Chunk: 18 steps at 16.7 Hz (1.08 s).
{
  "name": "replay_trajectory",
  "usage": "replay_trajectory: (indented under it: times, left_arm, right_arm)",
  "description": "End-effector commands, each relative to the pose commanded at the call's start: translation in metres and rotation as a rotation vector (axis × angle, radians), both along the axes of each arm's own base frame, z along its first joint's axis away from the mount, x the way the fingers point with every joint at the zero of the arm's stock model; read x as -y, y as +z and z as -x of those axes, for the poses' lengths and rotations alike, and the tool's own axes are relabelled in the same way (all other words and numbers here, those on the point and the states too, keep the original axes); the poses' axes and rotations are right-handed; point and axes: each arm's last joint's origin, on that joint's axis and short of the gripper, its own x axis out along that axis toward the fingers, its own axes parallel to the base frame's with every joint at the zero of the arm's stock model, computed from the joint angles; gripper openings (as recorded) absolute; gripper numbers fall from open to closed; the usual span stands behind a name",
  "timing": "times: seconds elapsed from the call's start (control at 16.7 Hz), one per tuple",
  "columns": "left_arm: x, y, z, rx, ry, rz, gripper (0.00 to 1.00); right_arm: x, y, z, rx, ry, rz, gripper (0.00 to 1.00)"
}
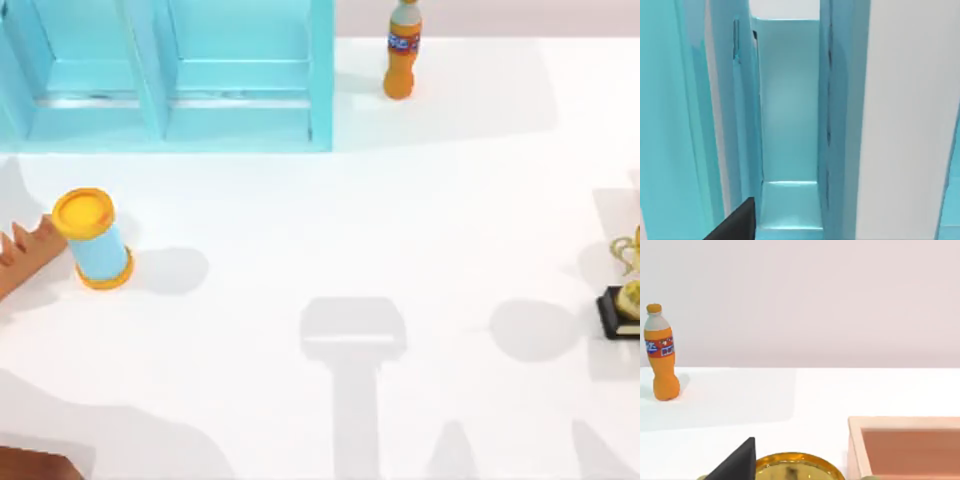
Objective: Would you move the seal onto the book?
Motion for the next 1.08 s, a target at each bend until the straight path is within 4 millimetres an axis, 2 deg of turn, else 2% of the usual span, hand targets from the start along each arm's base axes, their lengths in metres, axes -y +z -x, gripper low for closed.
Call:
replay_trajectory:
  times: [0.36,0.48,0.72,1.08]
  left_arm:
    - [0.004,0.002,-0.057,0.002,0.0,0.0,1.0]
    - [0.006,0.002,-0.065,0.001,0.0,0.0,1.0]
    - [0.006,0.003,-0.065,0.0,0.0,0.0,1.0]
    - [0.006,0.003,-0.065,0.0,0.0,0.0,0.55]
  right_arm:
    - [0.0,0.0,0.0,0.0,0.0,0.0,1.0]
    - [0.0,0.0,0.0,0.0,0.0,0.0,1.0]
    - [0.0,0.0,0.0,0.0,0.0,0.0,1.0]
    - [0.0,0.0,0.0,0.0,0.0,0.0,1.0]
